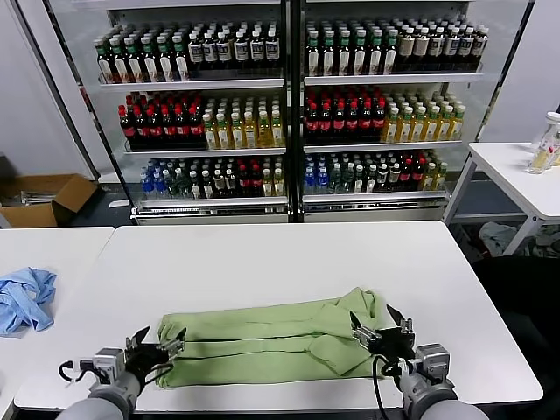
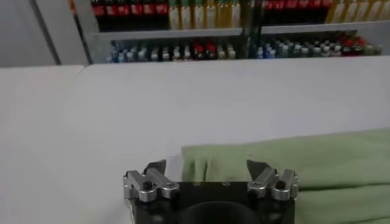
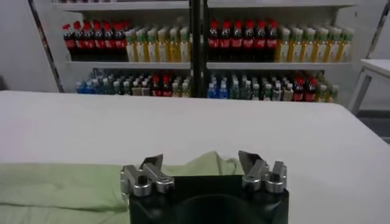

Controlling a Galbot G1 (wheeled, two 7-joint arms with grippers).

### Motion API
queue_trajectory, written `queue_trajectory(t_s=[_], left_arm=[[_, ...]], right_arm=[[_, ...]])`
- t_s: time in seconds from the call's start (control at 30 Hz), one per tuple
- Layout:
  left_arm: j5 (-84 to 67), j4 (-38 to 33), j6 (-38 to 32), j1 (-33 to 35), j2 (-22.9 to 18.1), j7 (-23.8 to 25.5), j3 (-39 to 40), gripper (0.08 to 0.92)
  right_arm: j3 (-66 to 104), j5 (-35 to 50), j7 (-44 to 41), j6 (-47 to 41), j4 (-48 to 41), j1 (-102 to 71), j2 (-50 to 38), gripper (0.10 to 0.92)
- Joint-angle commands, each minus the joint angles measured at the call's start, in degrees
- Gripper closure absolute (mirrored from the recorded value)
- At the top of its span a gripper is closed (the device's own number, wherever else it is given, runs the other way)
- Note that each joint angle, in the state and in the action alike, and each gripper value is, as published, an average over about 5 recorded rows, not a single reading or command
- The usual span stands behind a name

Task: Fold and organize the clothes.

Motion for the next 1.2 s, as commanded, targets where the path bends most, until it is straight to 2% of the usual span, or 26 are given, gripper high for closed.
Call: queue_trajectory(t_s=[0.03,0.1,0.2,0.47,0.87,0.97,1.03,1.2], left_arm=[[0.47,-0.31,0.30,0.56,-6.13,-7.22,2.45,0.180],[-0.01,0.57,-0.25,-0.42,-6.69,-7.52,2.57,0.180],[-0.79,1.82,-0.79,-1.72,-7.13,-7.61,2.74,0.225],[-0.22,2.95,-0.71,-2.98,-7.87,-7.75,4.91,0.458],[10.19,3.88,0.62,-4.45,-7.57,-8.32,5.89,0.804],[12.49,1.67,0.77,-4.02,-5.84,-8.01,1.48,0.872],[14.08,0.25,0.80,-3.11,-3.71,-6.52,-3.83,0.888],[20.86,0.81,0.78,1.21,1.77,0.84,-21.24,0.892]], right_arm=[[0.55,-1.64,0.18,0.01,3.58,-2.07,0.28,0.205],[0.41,-1.95,0.23,0.01,3.29,-2.04,0.51,0.203],[0.23,-2.35,0.25,0.02,2.93,-1.92,0.73,0.203],[0.23,-3.55,0.30,0.04,2.12,-1.75,1.18,0.203],[0.19,-4.36,0.41,0.04,1.88,-1.69,1.15,0.203],[0.66,-4.53,0.32,0.04,2.07,-1.44,0.65,0.203],[1.29,-4.54,0.23,0.04,2.24,-1.35,0.20,0.203],[2.87,-4.32,0.05,0.04,2.16,-1.23,-0.40,0.203]])
